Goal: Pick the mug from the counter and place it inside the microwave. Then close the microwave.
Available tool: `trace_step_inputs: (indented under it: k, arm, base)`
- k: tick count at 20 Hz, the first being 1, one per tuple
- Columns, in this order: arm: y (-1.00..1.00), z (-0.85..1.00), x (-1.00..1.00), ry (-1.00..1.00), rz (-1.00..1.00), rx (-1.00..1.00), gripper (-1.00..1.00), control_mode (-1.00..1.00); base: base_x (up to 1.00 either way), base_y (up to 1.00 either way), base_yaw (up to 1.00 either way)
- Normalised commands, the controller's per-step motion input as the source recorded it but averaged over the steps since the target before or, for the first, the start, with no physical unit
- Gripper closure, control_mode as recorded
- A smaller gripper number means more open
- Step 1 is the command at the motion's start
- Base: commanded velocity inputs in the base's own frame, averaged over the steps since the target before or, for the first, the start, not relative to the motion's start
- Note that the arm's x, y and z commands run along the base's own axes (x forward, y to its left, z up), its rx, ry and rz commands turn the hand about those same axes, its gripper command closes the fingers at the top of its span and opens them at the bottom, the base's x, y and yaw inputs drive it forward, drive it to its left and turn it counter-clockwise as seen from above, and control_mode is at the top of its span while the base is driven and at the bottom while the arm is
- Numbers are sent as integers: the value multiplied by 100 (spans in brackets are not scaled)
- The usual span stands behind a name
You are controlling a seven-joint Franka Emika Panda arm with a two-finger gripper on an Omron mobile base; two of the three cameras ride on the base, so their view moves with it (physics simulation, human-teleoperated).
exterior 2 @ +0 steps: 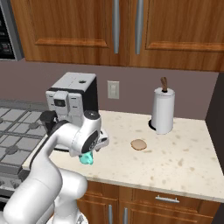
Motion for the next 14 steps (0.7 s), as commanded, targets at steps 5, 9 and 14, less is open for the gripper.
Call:
trace_step_inputs:
  k: [5, 9, 14]
  arm:
    - [0, -12, 4, 0, 7, 0, -100, -100]
    - [0, -9, 18, 0, 3, 0, -100, -100]
    - [0, 0, 13, 0, 0, 0, -100, -100]
  base:
    - [0, 0, 0]
    - [0, 0, 0]
    - [0, 0, 0]
